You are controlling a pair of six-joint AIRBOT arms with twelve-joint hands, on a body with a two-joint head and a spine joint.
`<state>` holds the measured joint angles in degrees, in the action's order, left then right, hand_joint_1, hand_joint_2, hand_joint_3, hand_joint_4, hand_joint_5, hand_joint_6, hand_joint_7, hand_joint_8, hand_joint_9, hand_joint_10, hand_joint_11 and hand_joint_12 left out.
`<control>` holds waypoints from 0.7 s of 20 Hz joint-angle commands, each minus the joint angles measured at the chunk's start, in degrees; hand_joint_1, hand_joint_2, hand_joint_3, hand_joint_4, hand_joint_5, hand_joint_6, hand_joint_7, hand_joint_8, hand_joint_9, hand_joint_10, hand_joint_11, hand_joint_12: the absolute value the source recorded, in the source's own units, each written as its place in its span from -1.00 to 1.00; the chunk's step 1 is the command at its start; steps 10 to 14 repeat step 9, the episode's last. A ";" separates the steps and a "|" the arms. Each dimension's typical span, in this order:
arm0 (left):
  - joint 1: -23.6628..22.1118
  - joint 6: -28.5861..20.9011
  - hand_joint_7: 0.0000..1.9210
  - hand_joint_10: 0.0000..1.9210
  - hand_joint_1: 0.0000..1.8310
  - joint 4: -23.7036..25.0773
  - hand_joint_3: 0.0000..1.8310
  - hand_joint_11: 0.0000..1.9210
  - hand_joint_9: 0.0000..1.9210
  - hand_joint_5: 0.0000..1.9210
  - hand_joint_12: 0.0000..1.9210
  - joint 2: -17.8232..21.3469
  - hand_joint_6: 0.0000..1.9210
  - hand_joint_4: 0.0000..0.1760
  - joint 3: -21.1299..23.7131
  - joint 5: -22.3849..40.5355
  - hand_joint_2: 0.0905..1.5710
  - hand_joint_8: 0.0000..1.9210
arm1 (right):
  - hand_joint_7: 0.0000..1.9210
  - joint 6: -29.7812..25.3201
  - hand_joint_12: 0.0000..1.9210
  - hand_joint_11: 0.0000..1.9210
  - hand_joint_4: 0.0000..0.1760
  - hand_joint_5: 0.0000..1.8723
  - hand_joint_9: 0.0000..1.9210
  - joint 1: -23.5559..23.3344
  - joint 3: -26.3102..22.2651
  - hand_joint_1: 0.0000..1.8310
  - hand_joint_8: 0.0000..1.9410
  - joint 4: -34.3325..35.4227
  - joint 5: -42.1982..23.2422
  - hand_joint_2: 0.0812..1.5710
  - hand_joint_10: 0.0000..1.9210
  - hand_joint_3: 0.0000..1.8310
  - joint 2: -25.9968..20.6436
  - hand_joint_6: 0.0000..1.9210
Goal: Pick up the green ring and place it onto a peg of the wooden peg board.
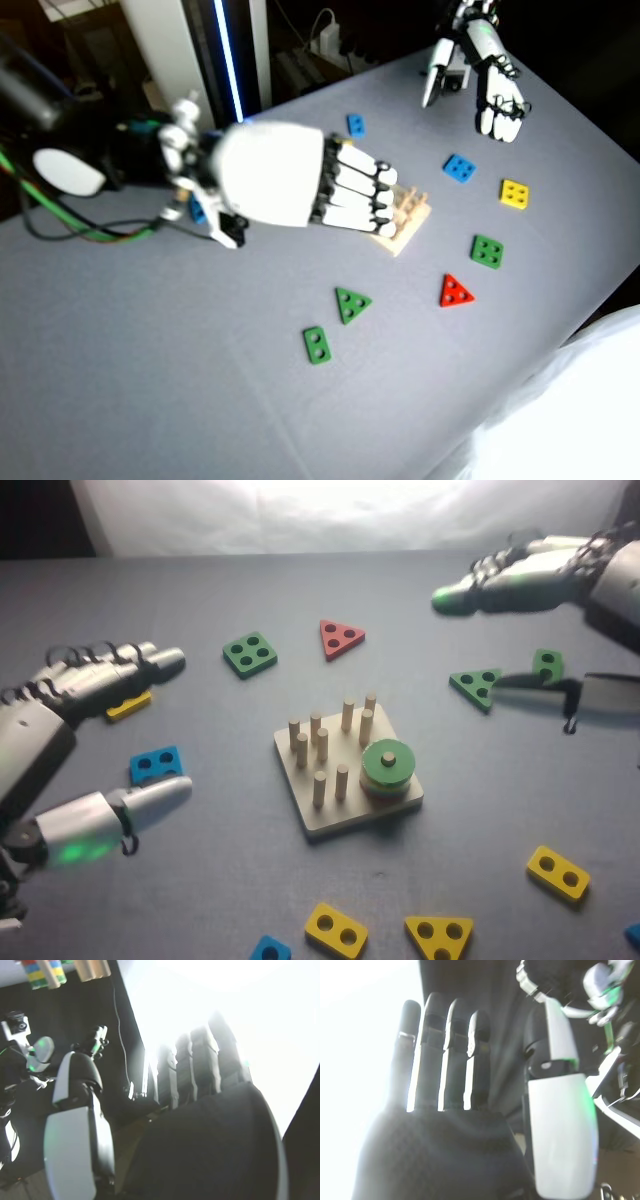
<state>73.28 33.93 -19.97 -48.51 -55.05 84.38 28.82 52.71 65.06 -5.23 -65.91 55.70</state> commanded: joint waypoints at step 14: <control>-0.62 -1.93 -0.67 -1.00 -0.55 0.88 -0.97 -0.93 -0.59 -0.81 0.11 0.46 -1.00 -1.00 -0.08 14.24 0.75 -1.00 | -0.30 5.27 -0.02 -0.70 -1.00 -0.38 -0.25 11.98 -5.84 -0.26 -1.00 16.63 -34.83 0.64 -1.00 -0.99 -5.44 -1.00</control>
